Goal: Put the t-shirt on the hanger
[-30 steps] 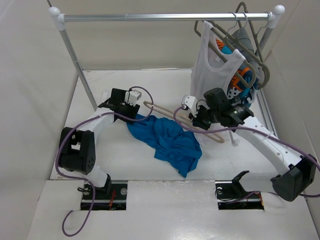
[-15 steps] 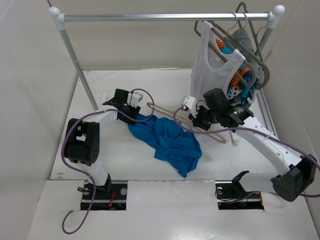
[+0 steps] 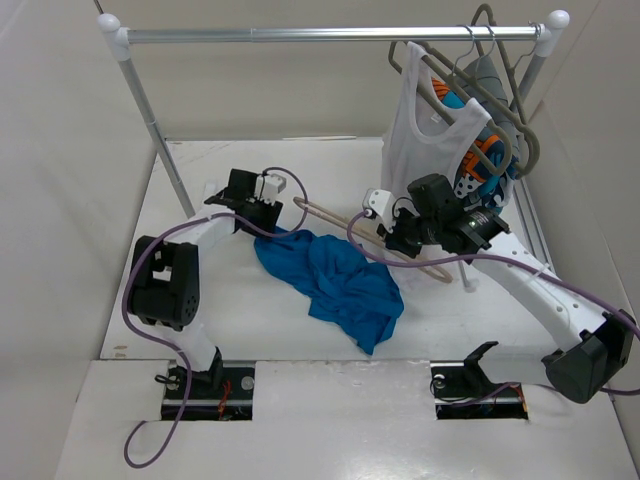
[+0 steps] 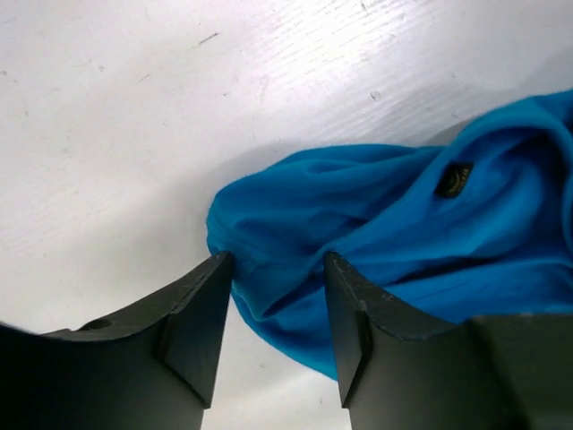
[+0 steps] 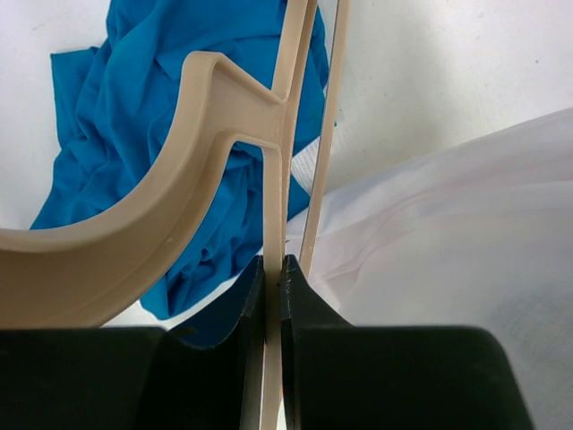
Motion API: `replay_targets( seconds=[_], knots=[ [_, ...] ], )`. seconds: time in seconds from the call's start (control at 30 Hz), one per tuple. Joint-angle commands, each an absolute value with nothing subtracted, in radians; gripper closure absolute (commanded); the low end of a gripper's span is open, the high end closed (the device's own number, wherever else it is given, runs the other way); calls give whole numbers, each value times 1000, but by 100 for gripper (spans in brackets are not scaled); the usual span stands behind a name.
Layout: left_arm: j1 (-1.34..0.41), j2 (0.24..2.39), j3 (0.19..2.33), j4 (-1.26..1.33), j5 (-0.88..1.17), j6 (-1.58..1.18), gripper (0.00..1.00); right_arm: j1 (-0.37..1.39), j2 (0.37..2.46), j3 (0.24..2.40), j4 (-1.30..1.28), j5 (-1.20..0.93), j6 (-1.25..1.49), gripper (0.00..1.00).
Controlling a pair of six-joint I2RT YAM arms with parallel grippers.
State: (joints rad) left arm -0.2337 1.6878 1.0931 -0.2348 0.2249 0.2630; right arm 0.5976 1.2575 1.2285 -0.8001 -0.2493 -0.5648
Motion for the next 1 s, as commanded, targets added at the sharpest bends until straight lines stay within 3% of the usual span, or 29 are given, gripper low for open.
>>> replay_targets(
  seconds=[0.0, 0.07, 0.2, 0.43, 0.5, 0.6, 0.97],
  knots=[
    [-225, 1727, 1127, -238, 184, 248, 61, 615, 1246, 1276, -773, -291, -594, 100],
    [-225, 1739, 1127, -238, 172, 262, 71, 615, 1246, 1276, -773, -291, -603, 100],
    [-225, 1740, 1137, -265, 184, 287, 73, 624, 1246, 1276, -782, -291, -612, 100],
    [-225, 1713, 1101, -275, 163, 318, 65, 624, 1246, 1276, -781, -282, -621, 100],
    [-225, 1701, 1101, -275, 176, 328, 56, 624, 1246, 1276, -781, -282, -621, 100],
    [-225, 1668, 1092, -265, 187, 337, 50, 624, 1246, 1276, -781, -282, -621, 100],
    [-225, 1689, 1092, -298, 187, 396, 51, 624, 1236, 1267, -781, -282, -621, 100]
  ],
)
